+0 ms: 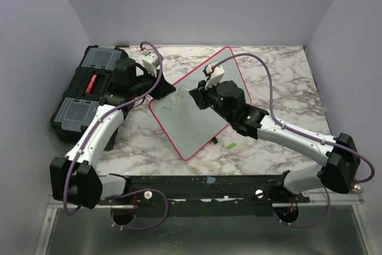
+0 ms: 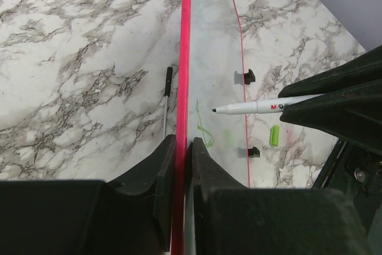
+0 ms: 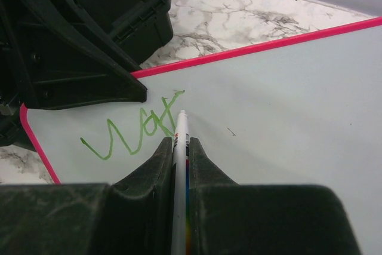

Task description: Write a sentence on the whiteboard

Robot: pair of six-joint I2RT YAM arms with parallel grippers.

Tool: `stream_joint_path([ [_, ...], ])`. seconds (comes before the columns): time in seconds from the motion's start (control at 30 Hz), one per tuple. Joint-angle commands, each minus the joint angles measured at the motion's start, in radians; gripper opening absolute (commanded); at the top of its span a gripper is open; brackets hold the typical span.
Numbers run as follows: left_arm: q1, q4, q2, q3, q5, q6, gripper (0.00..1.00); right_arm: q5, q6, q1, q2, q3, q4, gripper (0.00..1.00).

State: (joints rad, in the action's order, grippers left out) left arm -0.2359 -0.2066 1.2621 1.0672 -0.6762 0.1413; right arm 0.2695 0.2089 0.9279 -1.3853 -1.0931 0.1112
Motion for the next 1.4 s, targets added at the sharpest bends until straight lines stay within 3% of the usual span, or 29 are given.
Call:
stream_joint_path([
  [0.0, -0.006, 0.024, -0.033, -0.010, 0.033, -0.055, 0.00, -0.024, 0.012, -0.002, -0.024, -0.029, 0.032, 0.01],
  [0.77, -0.008, 0.027, -0.027, -0.004, 0.032, -0.051, 0.00, 0.022, 0.030, -0.002, 0.005, 0.067, -0.008, 0.01],
  [1.37, -0.008, 0.027, -0.038, -0.004, 0.034, -0.051, 0.00, 0.043, -0.016, -0.002, -0.052, -0.032, -0.007, 0.01],
])
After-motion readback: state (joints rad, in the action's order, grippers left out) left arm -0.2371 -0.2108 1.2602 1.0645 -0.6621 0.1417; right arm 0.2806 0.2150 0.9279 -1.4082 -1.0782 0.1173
